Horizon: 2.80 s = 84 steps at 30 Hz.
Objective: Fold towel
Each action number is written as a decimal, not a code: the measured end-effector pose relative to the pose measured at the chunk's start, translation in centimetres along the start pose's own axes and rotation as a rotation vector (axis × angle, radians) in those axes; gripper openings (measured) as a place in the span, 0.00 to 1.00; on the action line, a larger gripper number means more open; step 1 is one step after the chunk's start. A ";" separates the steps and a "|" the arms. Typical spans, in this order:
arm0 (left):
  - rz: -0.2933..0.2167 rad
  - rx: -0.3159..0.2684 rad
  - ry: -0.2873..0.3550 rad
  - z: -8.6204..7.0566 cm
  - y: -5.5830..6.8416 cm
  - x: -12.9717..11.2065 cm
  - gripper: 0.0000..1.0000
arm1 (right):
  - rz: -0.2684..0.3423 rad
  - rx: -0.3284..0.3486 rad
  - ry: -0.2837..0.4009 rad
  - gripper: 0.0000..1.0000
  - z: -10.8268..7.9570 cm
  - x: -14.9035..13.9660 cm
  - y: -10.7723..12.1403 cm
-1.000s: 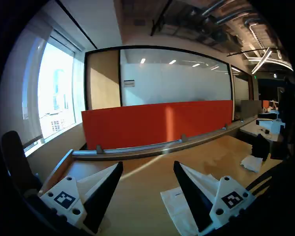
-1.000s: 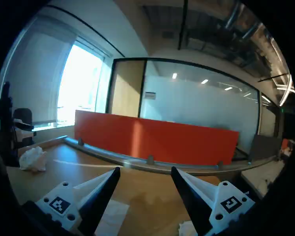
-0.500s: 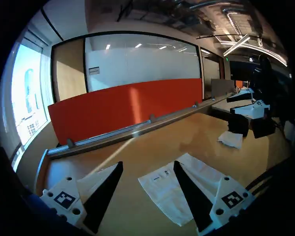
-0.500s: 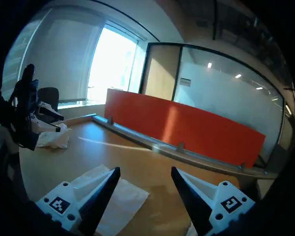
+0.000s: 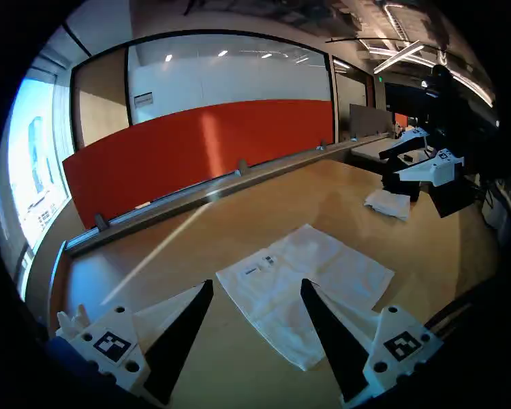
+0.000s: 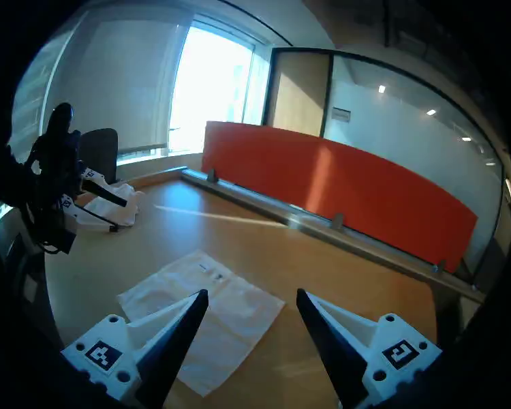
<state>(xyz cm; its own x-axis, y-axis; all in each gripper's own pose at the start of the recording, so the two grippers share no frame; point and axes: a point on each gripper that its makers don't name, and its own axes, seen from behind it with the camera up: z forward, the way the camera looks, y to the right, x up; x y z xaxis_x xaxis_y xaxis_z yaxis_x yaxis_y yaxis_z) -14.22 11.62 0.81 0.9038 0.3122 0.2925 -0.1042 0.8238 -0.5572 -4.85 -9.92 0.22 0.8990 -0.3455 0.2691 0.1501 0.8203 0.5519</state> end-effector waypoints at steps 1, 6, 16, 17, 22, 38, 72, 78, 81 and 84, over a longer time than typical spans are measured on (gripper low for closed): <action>-0.001 -0.004 -0.009 0.1 0.3 -0.6 0.96 | 0.002 0.003 -0.006 1.00 0.1 -0.5 -0.2; -0.001 -0.022 -0.050 0.7 1.4 -3.1 0.96 | 0.013 0.014 -0.037 1.00 0.6 -2.7 -0.8; 0.008 -0.069 -0.128 2.1 3.5 -7.7 0.96 | 0.015 0.045 -0.104 1.00 1.7 -7.2 -2.4; 0.009 -0.074 -0.136 2.3 3.6 -8.1 0.95 | 0.013 0.049 -0.112 1.00 1.8 -7.7 -2.5; 0.019 -0.095 -0.172 2.9 4.4 -10.3 0.96 | 0.005 0.069 -0.150 1.00 2.3 -10.1 -3.5; 0.038 -0.173 -0.273 4.4 7.1 -15.2 0.96 | -0.011 0.124 -0.258 1.00 2.8 -16.5 -5.9; 0.021 -0.212 -0.369 4.7 8.4 -19.1 0.95 | -0.022 0.214 -0.428 0.90 1.9 -22.6 -8.4; 0.004 -0.188 -0.373 4.7 8.2 -19.0 0.94 | 0.007 0.226 -0.434 0.80 1.8 -22.7 -8.6; -0.002 -0.170 -0.373 4.8 8.1 -19.0 0.89 | 0.007 0.227 -0.434 0.75 1.8 -22.7 -8.7; -0.006 -0.155 -0.376 4.9 7.9 -18.9 0.85 | 0.004 0.232 -0.434 0.68 1.9 -22.7 -8.9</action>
<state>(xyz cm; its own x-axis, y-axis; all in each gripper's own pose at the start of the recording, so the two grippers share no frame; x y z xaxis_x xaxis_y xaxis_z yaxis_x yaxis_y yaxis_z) -34.20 14.52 -5.31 0.6866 0.4828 0.5436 -0.0099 0.7538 -0.6570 -27.33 -10.25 -9.27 0.6372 -0.5412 0.5488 0.0072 0.7161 0.6979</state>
